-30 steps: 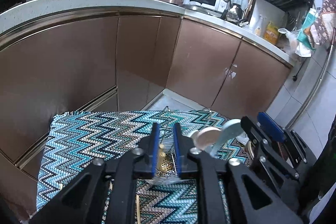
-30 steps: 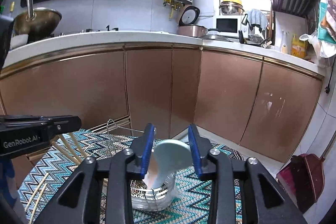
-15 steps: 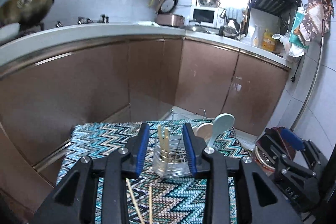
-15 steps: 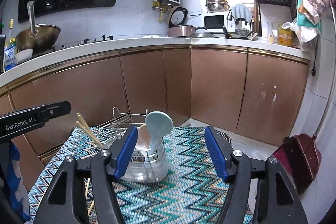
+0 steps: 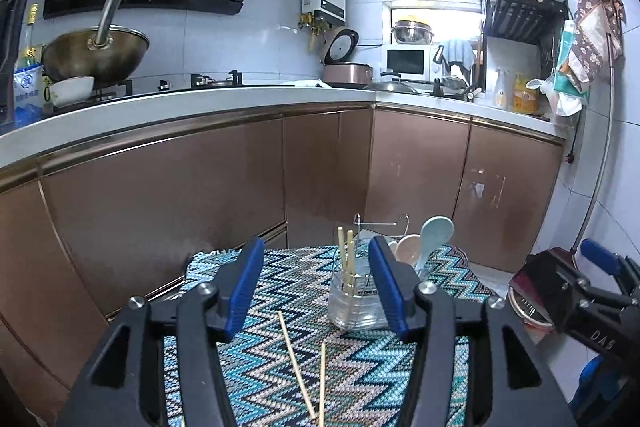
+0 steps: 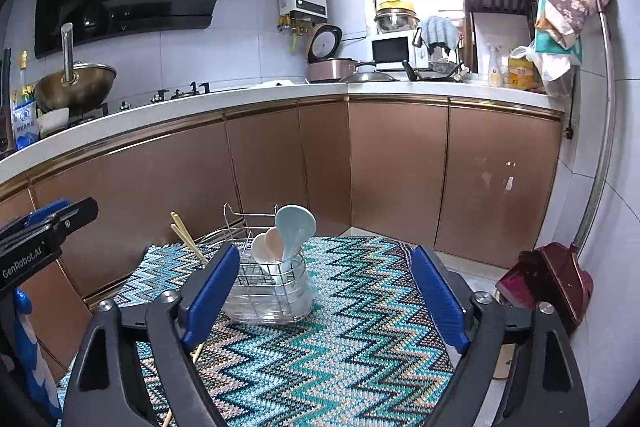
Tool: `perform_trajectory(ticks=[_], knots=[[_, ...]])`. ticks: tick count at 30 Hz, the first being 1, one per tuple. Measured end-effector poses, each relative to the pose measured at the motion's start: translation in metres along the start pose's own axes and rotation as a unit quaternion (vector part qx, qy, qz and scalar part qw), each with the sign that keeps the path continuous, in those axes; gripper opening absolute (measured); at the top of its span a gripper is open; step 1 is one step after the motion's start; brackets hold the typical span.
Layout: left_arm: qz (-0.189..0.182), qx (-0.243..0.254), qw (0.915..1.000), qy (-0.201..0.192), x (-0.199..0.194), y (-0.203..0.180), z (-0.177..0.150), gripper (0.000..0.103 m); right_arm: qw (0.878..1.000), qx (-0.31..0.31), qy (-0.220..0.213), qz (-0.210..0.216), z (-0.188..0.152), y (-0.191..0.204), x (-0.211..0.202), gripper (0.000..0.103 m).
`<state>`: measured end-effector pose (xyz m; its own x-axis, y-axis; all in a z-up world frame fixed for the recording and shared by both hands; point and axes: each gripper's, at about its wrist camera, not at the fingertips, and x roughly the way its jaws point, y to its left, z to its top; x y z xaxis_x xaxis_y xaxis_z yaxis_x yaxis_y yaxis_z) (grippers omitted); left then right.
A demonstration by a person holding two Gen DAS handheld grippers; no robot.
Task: Organize utensils
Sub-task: 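Open both tools to drop the chopstick and spoon into the holder, then move both tools back over the remaining chopsticks on the cloth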
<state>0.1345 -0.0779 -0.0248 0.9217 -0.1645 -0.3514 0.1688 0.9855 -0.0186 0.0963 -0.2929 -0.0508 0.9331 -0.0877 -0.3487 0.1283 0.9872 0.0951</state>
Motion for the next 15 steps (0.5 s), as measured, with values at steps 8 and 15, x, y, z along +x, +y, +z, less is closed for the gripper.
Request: perform_trajectory(ticks=[8,15], knots=[[0.014,0.005,0.9999,-0.005,-0.032,0.006,-0.011,0.053,1.000,0.003,-0.016,0.007,-0.001,0.001,-0.031,0.103],[0.027,0.006,0.9992,-0.027,-0.064,0.014,-0.023,0.053,0.999,0.004,-0.038,0.011,-0.005,-0.002,-0.060,0.103]])
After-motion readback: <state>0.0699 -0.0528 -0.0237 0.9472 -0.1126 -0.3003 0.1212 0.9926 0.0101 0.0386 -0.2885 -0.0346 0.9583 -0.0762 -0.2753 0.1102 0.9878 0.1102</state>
